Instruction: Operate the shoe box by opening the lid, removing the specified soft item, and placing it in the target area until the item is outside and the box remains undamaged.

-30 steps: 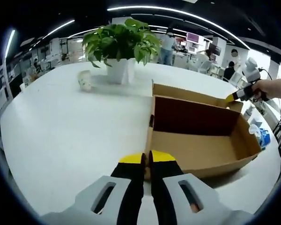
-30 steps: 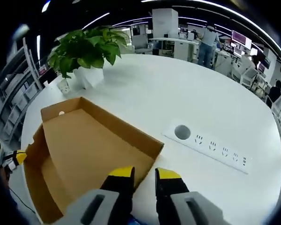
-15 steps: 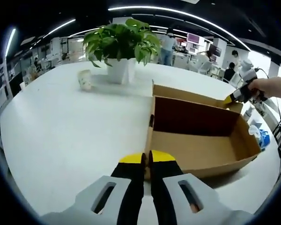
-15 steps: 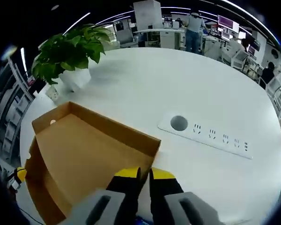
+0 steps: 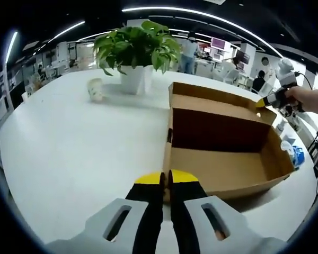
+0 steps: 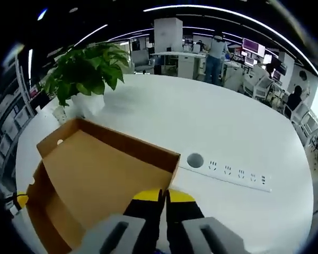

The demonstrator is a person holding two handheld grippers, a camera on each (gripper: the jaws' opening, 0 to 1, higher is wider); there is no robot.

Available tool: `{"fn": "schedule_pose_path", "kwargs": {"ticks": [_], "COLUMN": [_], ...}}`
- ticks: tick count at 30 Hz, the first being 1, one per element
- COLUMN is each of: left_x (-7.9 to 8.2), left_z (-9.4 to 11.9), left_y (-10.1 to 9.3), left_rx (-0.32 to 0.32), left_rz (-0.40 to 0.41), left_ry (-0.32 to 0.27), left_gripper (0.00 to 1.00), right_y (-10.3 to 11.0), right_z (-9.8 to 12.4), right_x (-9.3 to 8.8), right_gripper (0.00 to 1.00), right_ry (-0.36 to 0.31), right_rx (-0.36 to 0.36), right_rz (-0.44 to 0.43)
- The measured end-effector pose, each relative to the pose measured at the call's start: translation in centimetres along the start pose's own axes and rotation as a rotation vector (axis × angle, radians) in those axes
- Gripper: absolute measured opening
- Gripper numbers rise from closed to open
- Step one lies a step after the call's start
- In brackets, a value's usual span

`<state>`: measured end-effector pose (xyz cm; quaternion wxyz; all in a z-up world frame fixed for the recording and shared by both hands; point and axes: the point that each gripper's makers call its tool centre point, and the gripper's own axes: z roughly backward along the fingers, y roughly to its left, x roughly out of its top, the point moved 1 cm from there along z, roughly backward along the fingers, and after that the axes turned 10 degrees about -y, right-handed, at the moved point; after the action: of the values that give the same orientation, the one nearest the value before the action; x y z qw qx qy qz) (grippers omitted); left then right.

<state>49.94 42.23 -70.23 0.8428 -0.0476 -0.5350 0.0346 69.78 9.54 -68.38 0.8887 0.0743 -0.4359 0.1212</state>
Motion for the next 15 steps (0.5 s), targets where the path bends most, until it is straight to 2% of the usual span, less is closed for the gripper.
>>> {"fn": "schedule_pose_path", "kwargs": {"ticks": [8, 13, 15], "left_x": [0.0, 0.0, 0.0], "left_z": [0.0, -0.1, -0.1], "left_y": [0.0, 0.0, -0.1], "left_rx": [-0.006, -0.006, -0.006], "left_rz": [0.006, 0.009, 0.011], "left_ry": [0.002, 0.003, 0.001], "left_gripper": [0.01, 0.01, 0.01], "right_y": [0.1, 0.1, 0.3], "right_z": [0.9, 1.7, 2.0], "right_x": [0.7, 1.7, 2.1], "right_gripper": [0.0, 0.0, 0.0], "right_ry": [-0.029, -0.055, -0.068], "right_rx": [0.005, 0.021, 0.026], "right_rz": [-0.027, -0.071, -0.064]}}
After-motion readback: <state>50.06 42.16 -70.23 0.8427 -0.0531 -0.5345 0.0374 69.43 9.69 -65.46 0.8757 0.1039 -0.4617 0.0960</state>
